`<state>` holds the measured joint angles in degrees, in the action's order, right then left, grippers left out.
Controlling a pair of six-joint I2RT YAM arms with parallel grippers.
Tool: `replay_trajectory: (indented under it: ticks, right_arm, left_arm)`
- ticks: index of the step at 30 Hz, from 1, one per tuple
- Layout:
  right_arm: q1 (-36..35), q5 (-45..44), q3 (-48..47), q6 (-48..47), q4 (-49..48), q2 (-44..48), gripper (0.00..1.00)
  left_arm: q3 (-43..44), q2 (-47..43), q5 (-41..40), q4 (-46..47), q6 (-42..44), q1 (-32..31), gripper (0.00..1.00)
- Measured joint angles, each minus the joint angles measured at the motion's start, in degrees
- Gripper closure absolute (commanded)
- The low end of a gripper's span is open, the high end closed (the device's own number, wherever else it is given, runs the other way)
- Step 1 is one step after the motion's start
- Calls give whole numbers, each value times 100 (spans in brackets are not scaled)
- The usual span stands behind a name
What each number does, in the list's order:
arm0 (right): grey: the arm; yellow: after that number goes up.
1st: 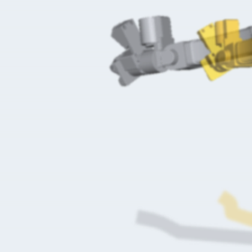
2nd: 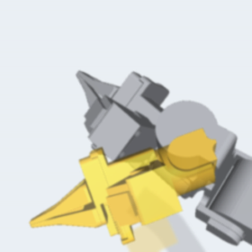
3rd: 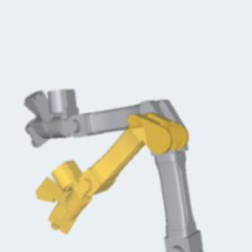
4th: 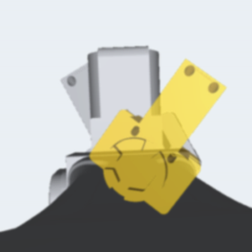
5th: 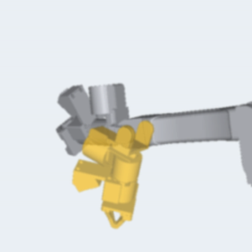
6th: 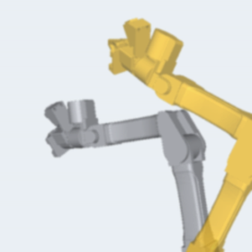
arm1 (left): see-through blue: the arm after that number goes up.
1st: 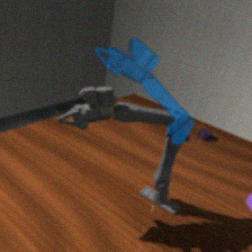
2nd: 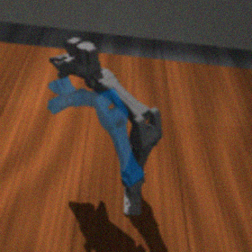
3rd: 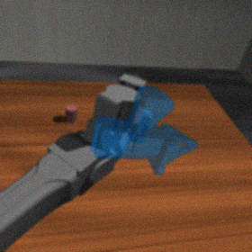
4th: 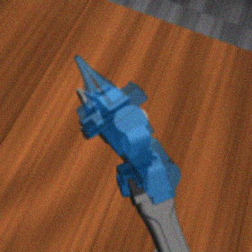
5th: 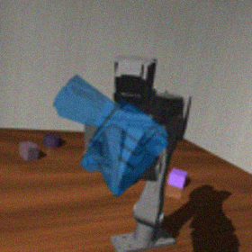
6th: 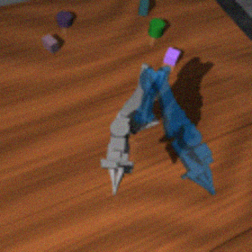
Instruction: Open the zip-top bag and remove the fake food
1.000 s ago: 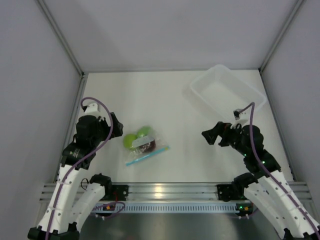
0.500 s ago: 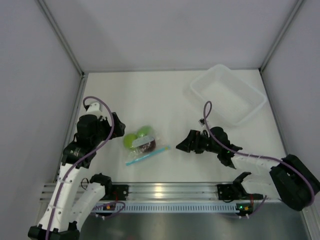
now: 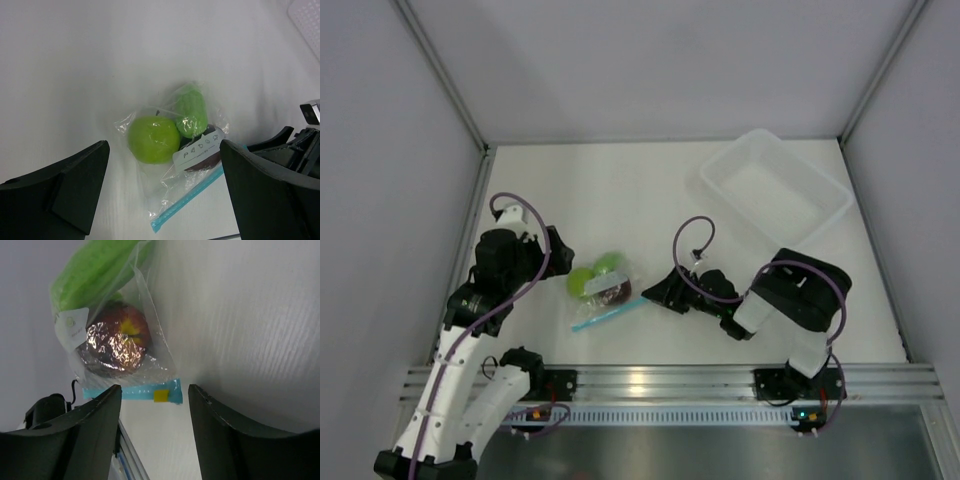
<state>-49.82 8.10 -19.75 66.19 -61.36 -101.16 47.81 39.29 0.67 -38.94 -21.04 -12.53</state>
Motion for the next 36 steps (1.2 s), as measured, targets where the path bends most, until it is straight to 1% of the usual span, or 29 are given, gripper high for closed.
replay_trajectory:
  ticks: [2,6,8,9,13,14,17,19,24,28,32,36]
  right_arm:
    - [-9,-87,-46,205,-562,-422,46]
    - [-35,-236,-142,411,-1019,-850,60]
    - [-39,-306,-190,448,-1071,-975,69]
    - [-42,-334,-205,452,-1075,-1012,78]
    - [-42,-448,-254,348,-1073,-1078,84]
    - [-42,-474,-256,278,-1088,-1067,90]
    - [-42,-533,-256,24,-1071,-975,100]
    - [-42,-549,-254,-210,-940,-730,100]
    - [-37,-551,-461,-1241,155,584,100]
    - [-42,-531,-1156,-2455,1716,1650,100]
    - [-87,-610,-1941,-3585,3403,2374,100]
    - [-155,-660,-2688,-4540,5053,2898,100]
  left_arm:
    - [0,0,0,0,0,-37,2]
    - [0,9,2,0,2,-94,2]
    - [0,26,17,0,2,-103,2]
    - [0,35,22,0,4,-103,2]
    - [0,72,39,0,7,-107,2]
    - [0,74,42,2,9,-107,2]
    - [0,74,48,2,9,-107,2]
    - [0,90,61,2,11,-107,2]
    - [0,144,164,4,24,-109,2]
    - [125,258,479,2,24,-109,2]
    - [761,667,990,7,-2,-114,2]
    - [1718,1244,1497,96,-13,-197,2]
